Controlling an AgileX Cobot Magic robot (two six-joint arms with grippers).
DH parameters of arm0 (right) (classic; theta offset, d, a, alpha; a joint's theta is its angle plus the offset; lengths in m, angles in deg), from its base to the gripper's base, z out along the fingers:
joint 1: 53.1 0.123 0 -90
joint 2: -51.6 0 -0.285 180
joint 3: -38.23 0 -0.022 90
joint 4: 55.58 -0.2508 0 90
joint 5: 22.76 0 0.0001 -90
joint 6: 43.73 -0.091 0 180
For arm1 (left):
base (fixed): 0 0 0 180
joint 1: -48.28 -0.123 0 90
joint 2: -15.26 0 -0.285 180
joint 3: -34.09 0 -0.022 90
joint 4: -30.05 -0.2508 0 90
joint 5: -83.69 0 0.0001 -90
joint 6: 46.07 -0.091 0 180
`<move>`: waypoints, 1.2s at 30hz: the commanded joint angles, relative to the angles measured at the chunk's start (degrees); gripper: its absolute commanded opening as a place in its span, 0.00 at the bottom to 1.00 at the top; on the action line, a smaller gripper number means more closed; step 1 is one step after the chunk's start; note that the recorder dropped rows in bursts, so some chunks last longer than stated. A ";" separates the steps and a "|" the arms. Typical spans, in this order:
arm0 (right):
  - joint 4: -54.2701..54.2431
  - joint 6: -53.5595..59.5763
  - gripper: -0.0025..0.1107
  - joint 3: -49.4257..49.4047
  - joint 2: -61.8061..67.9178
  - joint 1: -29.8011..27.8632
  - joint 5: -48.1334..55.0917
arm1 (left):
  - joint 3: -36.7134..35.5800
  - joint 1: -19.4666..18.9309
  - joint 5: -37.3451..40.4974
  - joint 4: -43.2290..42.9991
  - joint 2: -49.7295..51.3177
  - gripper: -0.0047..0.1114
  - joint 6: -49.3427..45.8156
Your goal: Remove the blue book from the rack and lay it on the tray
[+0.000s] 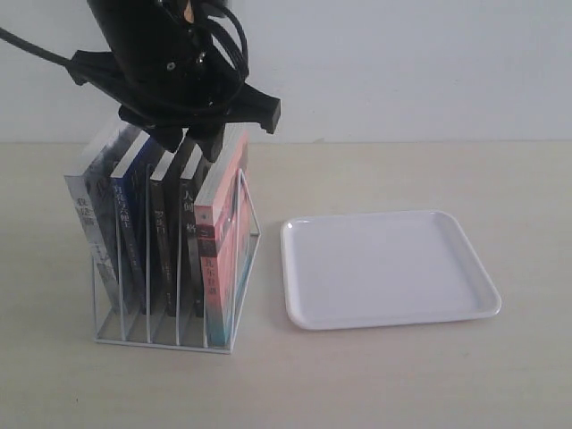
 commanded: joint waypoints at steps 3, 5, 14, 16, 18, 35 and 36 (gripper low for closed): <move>0.13 0.53 0.02 0.01 -0.26 0.01 -0.48 | -0.19 -0.28 -0.89 0.93 1.89 0.39 0.86; 0.13 0.53 0.02 0.01 -0.26 0.01 -0.48 | -0.19 -0.65 -0.95 1.43 1.89 0.39 0.87; 0.13 0.53 0.02 0.01 -0.26 0.01 -0.33 | -0.19 -3.11 -0.52 4.45 1.89 0.33 0.87; 0.13 0.53 0.02 0.01 -0.26 0.01 -0.33 | -0.19 -3.33 -0.52 4.77 1.89 0.33 0.87; 0.13 0.53 0.02 0.01 -0.26 0.01 -0.33 | -0.19 -3.46 -0.52 4.89 1.89 0.33 0.64; 0.13 0.53 0.02 0.01 -0.26 0.01 -0.33 | 1.32 -3.46 -0.50 5.86 1.66 0.29 -0.79; 0.13 0.53 0.02 0.01 -0.26 0.01 -0.33 | 1.85 -3.46 -0.22 5.86 1.66 0.29 -0.92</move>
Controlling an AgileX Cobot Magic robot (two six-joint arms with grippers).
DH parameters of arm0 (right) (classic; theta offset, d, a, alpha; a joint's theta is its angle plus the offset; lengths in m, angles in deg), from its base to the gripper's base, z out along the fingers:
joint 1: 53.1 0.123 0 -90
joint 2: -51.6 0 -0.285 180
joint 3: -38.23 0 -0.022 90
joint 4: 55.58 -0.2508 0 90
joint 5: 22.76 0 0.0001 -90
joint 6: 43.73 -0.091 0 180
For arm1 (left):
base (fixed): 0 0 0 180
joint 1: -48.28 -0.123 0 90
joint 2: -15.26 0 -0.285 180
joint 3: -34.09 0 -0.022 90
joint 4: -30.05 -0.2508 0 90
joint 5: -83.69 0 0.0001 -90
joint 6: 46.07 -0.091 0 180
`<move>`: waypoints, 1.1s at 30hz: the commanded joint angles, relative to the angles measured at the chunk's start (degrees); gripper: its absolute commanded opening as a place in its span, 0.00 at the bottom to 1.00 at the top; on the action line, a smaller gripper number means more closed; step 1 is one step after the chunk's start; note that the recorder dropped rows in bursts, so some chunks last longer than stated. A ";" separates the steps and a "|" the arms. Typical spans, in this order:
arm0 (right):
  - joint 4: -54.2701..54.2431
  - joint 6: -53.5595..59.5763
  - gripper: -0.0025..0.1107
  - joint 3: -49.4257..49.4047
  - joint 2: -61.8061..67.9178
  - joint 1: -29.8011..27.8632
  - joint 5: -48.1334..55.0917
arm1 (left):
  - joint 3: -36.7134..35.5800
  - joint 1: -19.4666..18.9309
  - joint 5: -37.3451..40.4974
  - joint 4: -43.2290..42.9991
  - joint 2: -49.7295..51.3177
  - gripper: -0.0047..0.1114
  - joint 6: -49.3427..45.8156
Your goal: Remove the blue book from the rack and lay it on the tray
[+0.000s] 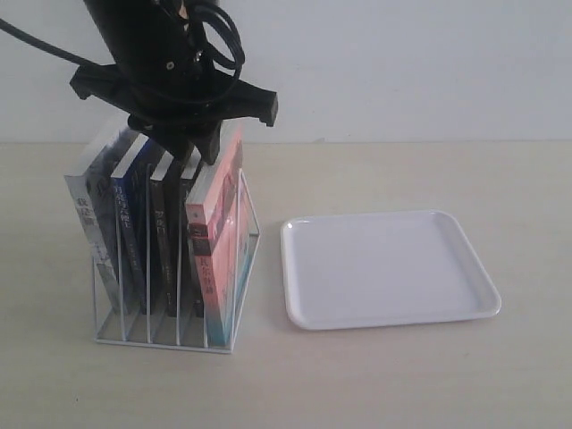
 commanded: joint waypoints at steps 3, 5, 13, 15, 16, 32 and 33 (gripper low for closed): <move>0.13 0.53 0.02 0.01 -0.26 0.01 -0.33 | 3.10 -0.18 1.56 0.68 0.19 0.29 -0.80; 0.13 0.53 0.02 0.01 -0.26 0.01 -0.33 | 4.12 -0.18 1.56 0.68 0.05 0.29 -0.80; 0.13 0.53 0.02 0.01 -0.26 0.01 -0.33 | 4.43 -0.18 1.56 -0.44 0.51 0.29 -0.83; 0.13 0.53 0.02 0.01 -0.26 0.01 -0.33 | 4.43 -0.18 1.56 -1.12 0.51 0.29 -0.83; 0.13 0.53 0.02 0.01 -0.26 0.01 -0.33 | 4.43 -0.18 1.56 -1.28 0.51 0.29 -0.83; 0.13 0.53 0.02 0.01 -0.26 0.01 -0.33 | 4.20 -0.18 1.56 -1.31 0.75 0.29 -0.83; 0.13 0.53 0.02 0.01 -0.26 0.01 -0.33 | 4.20 -0.18 1.56 -1.31 1.06 0.29 -0.83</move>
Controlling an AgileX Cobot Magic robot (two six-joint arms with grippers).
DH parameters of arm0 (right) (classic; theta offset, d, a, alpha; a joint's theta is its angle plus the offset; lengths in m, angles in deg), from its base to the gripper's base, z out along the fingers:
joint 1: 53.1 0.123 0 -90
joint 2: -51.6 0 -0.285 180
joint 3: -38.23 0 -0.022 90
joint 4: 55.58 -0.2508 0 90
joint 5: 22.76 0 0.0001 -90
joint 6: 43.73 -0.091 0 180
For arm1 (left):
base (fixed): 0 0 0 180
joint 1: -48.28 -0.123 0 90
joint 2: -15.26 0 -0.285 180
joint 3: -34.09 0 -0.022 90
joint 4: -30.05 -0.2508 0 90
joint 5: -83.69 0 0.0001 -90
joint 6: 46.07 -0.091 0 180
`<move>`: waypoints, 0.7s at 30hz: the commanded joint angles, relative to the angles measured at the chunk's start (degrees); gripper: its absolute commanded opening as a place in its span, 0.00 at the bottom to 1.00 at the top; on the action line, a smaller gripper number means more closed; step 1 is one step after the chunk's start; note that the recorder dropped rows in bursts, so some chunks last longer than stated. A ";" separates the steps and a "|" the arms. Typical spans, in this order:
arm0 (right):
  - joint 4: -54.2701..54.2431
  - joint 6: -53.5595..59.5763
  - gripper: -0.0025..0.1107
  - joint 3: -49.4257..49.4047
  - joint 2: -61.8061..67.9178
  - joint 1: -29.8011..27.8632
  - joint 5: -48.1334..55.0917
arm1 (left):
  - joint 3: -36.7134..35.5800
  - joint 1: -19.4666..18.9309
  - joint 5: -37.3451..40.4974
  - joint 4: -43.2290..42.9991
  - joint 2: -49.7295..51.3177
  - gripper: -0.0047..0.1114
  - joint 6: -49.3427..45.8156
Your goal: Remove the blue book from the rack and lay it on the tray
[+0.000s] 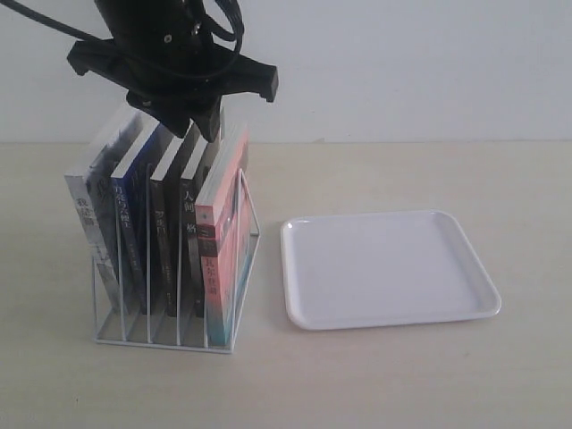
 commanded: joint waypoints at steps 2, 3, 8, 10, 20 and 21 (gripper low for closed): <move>0.13 0.53 0.02 0.01 -0.26 0.01 -0.33 | -0.07 -0.04 0.15 -0.29 1.43 0.29 -0.21; 0.13 0.53 0.02 0.01 -0.26 0.01 -0.46 | -0.18 -0.04 0.14 -0.29 1.76 0.29 -0.21; 0.13 0.53 0.02 0.01 -0.26 0.01 -0.46 | -0.18 -0.04 -1.04 -0.52 2.15 0.29 -0.21; 0.13 0.53 0.02 0.01 -0.26 0.01 -0.46 | -0.18 -0.04 -1.04 -0.52 2.15 0.29 -0.21; 0.13 0.53 0.02 0.01 -0.26 0.01 -0.46 | -0.18 -1.02 -0.42 -0.34 2.51 0.28 -0.21; 0.13 0.53 0.02 0.01 -0.26 0.01 -0.46 | -0.18 -1.02 -0.42 -0.34 2.62 0.28 -0.21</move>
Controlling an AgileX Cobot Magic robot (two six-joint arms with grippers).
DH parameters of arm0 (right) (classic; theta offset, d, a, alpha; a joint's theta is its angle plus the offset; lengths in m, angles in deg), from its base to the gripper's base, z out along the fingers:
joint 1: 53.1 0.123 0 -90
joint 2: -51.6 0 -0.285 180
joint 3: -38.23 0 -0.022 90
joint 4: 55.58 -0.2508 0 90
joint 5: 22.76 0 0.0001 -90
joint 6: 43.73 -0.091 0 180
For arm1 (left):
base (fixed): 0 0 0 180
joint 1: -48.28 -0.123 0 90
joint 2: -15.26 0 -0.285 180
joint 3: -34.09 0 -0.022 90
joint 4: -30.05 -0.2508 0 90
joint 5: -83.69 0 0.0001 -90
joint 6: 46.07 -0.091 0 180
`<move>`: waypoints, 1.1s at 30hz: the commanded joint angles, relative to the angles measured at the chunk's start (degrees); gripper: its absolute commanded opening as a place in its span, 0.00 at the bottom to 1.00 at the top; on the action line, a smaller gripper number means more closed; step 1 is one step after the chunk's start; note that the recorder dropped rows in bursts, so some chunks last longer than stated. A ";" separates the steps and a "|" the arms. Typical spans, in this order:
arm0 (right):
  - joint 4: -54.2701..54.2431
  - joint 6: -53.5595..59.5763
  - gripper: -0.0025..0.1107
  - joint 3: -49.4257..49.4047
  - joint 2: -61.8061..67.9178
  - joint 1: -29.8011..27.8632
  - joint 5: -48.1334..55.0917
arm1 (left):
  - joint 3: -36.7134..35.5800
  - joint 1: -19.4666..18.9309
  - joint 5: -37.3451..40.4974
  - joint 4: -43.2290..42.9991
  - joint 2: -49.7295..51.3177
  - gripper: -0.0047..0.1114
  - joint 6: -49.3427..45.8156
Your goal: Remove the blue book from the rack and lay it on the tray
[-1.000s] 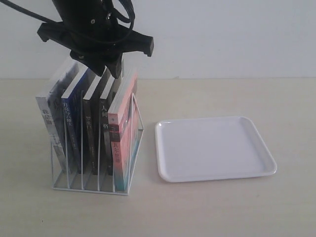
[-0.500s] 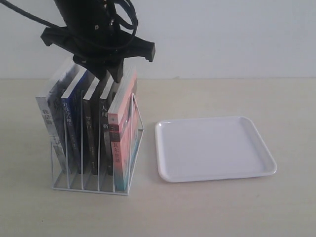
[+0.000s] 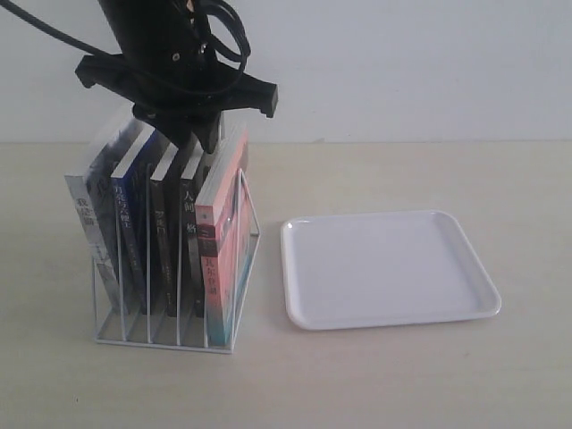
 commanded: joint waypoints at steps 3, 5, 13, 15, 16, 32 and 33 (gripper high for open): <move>0.13 0.53 0.02 0.01 -0.26 0.01 -0.46 | -0.18 -0.22 -0.22 0.21 0.81 0.28 -0.21; 0.13 0.53 0.02 0.01 -0.26 0.01 -0.46 | -0.18 -0.22 -0.22 0.45 1.16 0.28 -0.21; 0.13 0.53 0.02 0.01 -0.26 0.01 -0.46 | -0.27 -0.22 -0.10 0.54 1.76 0.27 -0.31; 0.13 0.53 0.02 0.01 -0.26 0.01 -0.46 | -0.27 -0.22 -0.10 0.54 1.84 0.26 -0.55; 0.13 0.53 0.02 0.01 -0.26 0.01 -0.46 | -0.27 -0.22 -0.10 0.54 1.84 0.25 -0.70; 0.13 0.53 0.02 0.01 -0.26 0.01 -0.46 | -0.27 -0.22 -0.01 0.96 1.84 0.24 -0.70; 0.13 0.53 0.02 0.01 -0.26 0.01 -0.46 | -0.27 -0.22 -0.01 0.96 1.84 0.24 -0.70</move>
